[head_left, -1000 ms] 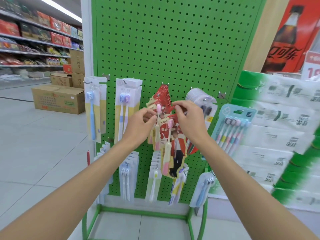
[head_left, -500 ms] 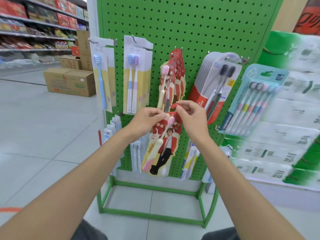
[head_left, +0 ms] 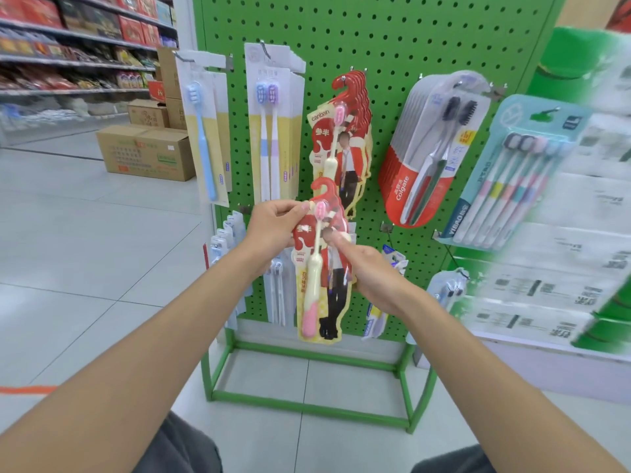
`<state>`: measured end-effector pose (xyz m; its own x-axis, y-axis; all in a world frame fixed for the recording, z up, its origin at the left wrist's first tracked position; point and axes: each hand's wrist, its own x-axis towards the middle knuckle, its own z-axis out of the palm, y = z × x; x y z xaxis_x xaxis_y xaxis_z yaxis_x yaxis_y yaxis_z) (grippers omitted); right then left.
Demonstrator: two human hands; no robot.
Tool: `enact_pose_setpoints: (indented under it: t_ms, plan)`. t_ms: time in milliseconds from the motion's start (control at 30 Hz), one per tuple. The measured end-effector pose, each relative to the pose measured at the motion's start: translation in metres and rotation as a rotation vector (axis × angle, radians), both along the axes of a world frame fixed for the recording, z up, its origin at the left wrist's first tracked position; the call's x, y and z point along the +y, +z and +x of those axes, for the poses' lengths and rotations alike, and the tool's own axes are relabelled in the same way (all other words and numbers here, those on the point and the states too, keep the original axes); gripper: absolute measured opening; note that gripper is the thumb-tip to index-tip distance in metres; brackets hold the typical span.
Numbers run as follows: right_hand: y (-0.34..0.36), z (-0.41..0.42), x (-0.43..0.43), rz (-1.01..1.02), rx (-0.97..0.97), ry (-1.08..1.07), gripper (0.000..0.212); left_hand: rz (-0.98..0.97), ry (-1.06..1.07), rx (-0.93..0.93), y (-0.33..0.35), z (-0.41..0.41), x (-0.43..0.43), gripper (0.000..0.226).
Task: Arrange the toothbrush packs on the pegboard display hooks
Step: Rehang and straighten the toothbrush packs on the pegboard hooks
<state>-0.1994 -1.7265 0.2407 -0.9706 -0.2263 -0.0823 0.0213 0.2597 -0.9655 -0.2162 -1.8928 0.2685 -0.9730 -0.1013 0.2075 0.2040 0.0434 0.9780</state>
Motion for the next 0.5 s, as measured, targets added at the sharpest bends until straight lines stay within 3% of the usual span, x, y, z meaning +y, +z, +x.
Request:
enact_pose_setpoints:
  t_ms: [167,267,367,500]
  plan:
    - [-0.018,0.007,0.012,0.039,-0.081,0.215,0.032,0.109,0.077,-0.016,-0.006,-0.005,-0.002,0.016]
    - [-0.026,0.009,0.016,0.076,-0.12,0.264,0.026,0.105,0.093,-0.013,-0.007,-0.007,-0.002,0.015]
    - [-0.03,0.015,0.02,0.114,-0.142,0.307,0.007,0.094,0.117,0.01,-0.006,-0.009,-0.002,0.014]
    - [-0.03,0.02,0.024,0.136,-0.123,0.316,0.016,0.0,0.148,0.077,-0.005,-0.008,-0.001,0.004]
